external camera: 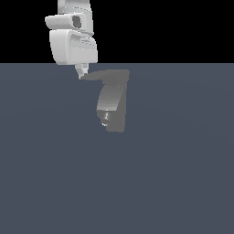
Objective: Turn on the faucet by rotating a designated handle.
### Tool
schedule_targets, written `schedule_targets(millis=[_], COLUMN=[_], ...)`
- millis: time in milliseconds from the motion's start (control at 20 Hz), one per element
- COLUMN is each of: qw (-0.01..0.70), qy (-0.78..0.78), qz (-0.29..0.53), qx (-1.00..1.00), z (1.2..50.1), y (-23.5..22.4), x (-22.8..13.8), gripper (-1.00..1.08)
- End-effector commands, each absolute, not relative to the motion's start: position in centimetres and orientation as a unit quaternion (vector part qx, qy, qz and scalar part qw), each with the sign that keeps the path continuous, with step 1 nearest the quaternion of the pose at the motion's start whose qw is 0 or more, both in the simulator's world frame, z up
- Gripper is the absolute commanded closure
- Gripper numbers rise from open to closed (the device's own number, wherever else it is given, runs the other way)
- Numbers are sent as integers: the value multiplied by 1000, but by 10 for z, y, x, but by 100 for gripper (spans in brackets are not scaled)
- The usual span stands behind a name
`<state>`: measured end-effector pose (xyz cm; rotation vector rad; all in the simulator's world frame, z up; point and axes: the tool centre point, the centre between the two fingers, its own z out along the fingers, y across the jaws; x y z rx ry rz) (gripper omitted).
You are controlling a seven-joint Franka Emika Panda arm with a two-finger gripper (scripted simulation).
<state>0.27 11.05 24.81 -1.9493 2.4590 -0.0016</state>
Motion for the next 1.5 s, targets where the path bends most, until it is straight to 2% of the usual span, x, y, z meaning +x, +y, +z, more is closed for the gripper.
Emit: schedule_targets(millis=[0,600,1450], qw=[0,1,0], qy=[785,786,788], qz=[0,0,0], qx=[-619,-618,-616], z=[248,248,248], y=[105,98,22], x=[-5,-30,-54], gripper=[108,108,108])
